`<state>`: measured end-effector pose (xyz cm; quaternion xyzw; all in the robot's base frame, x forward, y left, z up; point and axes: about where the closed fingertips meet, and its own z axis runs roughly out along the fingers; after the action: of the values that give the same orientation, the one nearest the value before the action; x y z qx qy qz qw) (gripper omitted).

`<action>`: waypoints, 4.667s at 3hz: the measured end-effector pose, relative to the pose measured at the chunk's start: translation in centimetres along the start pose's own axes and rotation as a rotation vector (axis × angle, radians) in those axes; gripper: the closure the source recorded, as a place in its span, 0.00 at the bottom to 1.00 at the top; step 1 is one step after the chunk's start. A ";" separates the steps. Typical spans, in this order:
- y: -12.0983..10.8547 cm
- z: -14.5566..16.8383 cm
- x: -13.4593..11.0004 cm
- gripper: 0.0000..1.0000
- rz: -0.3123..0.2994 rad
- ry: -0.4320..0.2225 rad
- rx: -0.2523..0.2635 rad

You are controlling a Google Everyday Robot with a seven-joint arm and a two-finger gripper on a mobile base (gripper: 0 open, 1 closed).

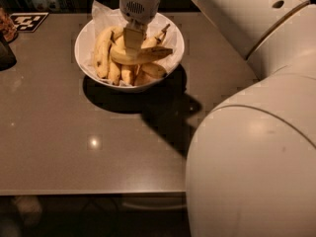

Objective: Pick banana from white bowl

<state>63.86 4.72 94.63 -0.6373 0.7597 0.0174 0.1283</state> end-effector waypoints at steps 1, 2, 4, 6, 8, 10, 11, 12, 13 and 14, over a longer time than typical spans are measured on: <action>0.0 0.0 0.0 0.38 0.000 0.000 0.000; 0.0 0.0 0.0 0.14 0.000 0.000 0.000; 0.0 0.0 0.0 0.00 0.000 -0.001 0.001; 0.0 0.0 0.0 0.41 0.000 -0.001 0.001; 0.0 0.0 0.0 0.90 0.000 -0.001 0.001; 0.0 0.0 0.0 0.82 0.000 -0.001 0.001; 0.0 0.0 0.0 0.59 0.000 -0.001 0.001; 0.0 0.0 0.0 0.36 0.000 -0.001 0.001; 0.0 0.0 0.0 0.11 0.000 -0.001 0.001; 0.0 0.0 0.0 0.00 0.000 -0.001 0.001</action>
Offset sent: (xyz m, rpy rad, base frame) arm 0.0000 0.0000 0.0000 0.0000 0.0000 0.0000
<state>63.88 4.74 94.63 -0.6372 0.7596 0.0174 0.1288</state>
